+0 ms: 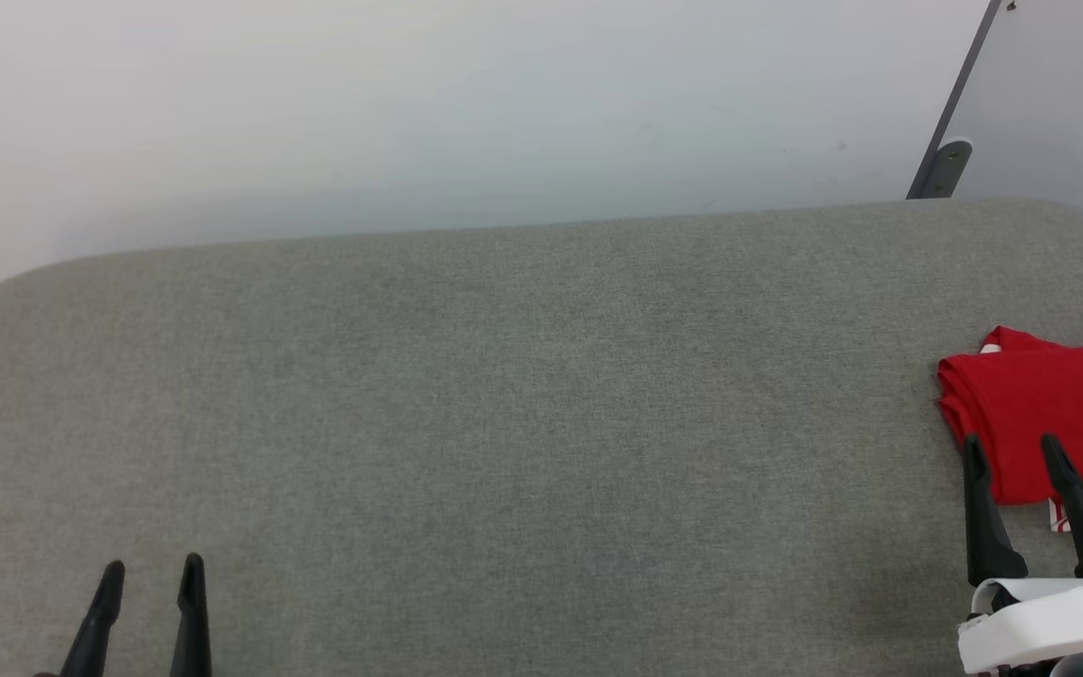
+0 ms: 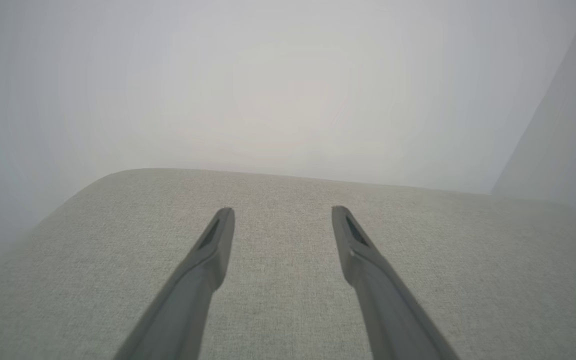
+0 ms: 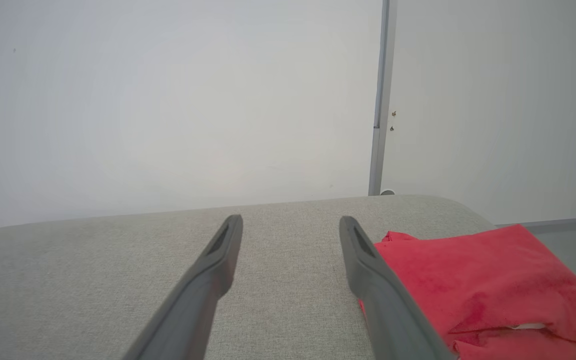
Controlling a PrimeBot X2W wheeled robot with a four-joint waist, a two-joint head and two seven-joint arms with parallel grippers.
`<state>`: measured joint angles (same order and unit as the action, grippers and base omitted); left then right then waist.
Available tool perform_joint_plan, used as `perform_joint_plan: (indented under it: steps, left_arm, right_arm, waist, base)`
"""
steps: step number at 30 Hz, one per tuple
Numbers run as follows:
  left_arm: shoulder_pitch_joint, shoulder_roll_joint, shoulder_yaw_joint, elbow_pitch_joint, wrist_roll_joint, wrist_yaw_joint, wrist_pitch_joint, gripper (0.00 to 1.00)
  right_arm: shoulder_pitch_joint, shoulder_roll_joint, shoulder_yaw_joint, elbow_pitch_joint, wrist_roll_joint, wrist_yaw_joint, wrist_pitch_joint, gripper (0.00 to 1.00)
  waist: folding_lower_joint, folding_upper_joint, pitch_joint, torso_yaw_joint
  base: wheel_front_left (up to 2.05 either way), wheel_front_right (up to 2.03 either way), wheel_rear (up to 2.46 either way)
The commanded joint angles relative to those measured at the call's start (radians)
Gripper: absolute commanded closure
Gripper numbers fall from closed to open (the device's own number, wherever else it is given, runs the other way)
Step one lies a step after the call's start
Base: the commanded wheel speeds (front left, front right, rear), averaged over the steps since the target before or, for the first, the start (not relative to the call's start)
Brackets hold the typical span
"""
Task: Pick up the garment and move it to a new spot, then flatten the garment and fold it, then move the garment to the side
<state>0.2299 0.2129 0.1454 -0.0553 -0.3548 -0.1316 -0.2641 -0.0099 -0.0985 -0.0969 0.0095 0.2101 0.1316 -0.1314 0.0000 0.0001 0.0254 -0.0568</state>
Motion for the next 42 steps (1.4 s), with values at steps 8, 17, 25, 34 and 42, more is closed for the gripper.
perform_joint_plan:
  steps: [8,17,25,34,42]
  left_arm:
    - [-0.003,-0.006,-0.003,-0.008,0.007,0.002,0.001,0.0]
    - [0.015,-0.011,-0.001,-0.008,0.015,0.002,0.001,0.0]
    - [0.002,-0.032,0.031,-0.025,0.019,0.0,0.0,1.0]
    - [-0.019,-0.058,0.013,0.031,-0.083,0.0,0.025,1.0]
    - [-0.057,-0.066,0.004,0.063,-0.219,0.0,0.061,1.0]
  right_arm:
    - [0.01,-0.002,0.003,0.01,0.006,-0.002,-0.013,0.0]
    - [0.003,-0.012,0.017,0.025,0.017,-0.002,-0.019,0.0]
    - [0.0,-0.011,0.03,0.03,0.02,0.0,-0.023,1.0]
    - [0.004,0.001,0.029,0.081,0.12,0.0,0.0,1.0]
    - [-0.008,0.006,0.024,0.096,0.264,0.0,0.027,1.0]
  waist:
    - [0.0,-0.0001,-0.008,0.002]
    - [0.0,-0.0001,-0.02,-0.003]
    - [0.0,-0.0001,-0.019,-0.006]
    - [0.0,-0.0001,-0.019,-0.003]
    - [0.0,-0.0001,-0.02,0.001]
  base:
    - [0.0,0.0,0.0]
    - [0.0,0.0,0.0]
    - [0.0,0.0,0.0]
    - [0.0,0.0,0.0]
    - [0.0,0.0,0.0]
